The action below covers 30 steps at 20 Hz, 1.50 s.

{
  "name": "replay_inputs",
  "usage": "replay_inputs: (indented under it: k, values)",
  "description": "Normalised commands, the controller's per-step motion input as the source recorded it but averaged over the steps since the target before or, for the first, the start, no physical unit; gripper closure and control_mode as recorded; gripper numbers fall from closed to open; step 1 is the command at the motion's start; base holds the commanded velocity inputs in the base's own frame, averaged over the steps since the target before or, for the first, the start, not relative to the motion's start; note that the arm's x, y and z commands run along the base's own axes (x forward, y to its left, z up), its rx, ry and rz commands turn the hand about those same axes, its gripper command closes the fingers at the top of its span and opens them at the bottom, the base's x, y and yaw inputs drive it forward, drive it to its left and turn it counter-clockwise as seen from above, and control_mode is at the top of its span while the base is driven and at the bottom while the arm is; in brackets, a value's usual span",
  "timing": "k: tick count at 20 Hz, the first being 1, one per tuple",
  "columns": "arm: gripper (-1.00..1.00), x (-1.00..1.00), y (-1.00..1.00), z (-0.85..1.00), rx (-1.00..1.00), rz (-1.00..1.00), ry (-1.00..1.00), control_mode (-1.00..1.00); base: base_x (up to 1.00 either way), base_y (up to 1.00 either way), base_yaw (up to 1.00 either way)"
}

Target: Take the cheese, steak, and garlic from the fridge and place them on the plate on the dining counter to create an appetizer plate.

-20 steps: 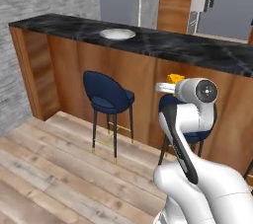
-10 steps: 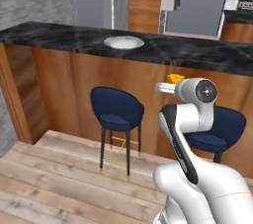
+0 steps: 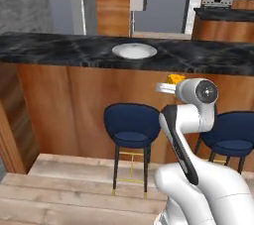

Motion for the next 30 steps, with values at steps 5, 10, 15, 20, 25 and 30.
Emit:
replay_inputs:
  k: [5, 10, 15, 20, 25, 30]
  values:
    - [1.00, 0.00, 0.00, 0.00, 0.00, 0.00, 0.00, 1.00, 0.71, 0.61, -0.38]
    - [1.00, 0.00, 0.00, 0.00, 0.00, 0.00, 0.00, 1.00, 0.73, 0.59, -0.37]
    - [1.00, 0.00, 0.00, 0.00, 0.00, 0.00, 0.00, 1.00, 0.72, 0.52, -0.34]
    - [1.00, 0.00, 0.00, 0.00, 0.00, 0.00, 0.00, 1.00, 0.69, 0.46, -0.32]
    - [1.00, 0.00, 0.00, 0.00, 0.00, 0.00, 0.00, 1.00, 0.63, 0.38, -0.26]
    - [1.00, 0.22, 0.01, 0.21, 0.04, -0.04, 0.07, -1.00, 0.00, 0.00, 0.00]
